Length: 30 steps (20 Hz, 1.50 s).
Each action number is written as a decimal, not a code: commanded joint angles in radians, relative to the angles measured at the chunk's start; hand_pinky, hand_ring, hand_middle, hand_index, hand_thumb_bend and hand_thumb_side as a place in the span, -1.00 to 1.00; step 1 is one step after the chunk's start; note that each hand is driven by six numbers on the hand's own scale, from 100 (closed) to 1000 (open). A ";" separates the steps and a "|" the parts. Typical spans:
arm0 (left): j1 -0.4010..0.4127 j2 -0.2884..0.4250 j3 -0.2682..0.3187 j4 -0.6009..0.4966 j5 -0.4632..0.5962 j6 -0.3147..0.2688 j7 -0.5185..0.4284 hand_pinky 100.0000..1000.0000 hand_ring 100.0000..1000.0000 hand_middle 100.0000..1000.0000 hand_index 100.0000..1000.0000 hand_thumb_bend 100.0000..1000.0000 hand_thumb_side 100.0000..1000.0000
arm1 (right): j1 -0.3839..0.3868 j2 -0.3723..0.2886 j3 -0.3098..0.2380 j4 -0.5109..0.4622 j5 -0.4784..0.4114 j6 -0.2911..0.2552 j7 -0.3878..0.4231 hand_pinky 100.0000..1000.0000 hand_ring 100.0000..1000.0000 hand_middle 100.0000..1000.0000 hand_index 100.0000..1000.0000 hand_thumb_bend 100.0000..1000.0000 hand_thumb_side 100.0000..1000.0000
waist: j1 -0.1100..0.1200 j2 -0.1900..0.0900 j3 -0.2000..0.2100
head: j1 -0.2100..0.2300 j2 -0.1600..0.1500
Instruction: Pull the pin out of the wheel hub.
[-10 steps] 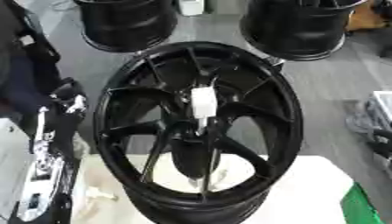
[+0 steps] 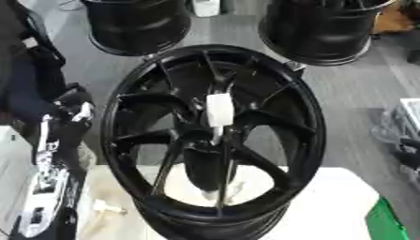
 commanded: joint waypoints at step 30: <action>0.013 0.026 -0.033 0.005 -0.033 0.016 -0.047 0.35 0.12 0.07 0.19 -0.68 -1.00 | -0.835 -0.174 0.698 0.171 0.287 -0.272 0.479 0.76 0.81 0.94 1.00 -1.00 0.25 | -0.017 -0.036 0.045 | -0.128 -0.001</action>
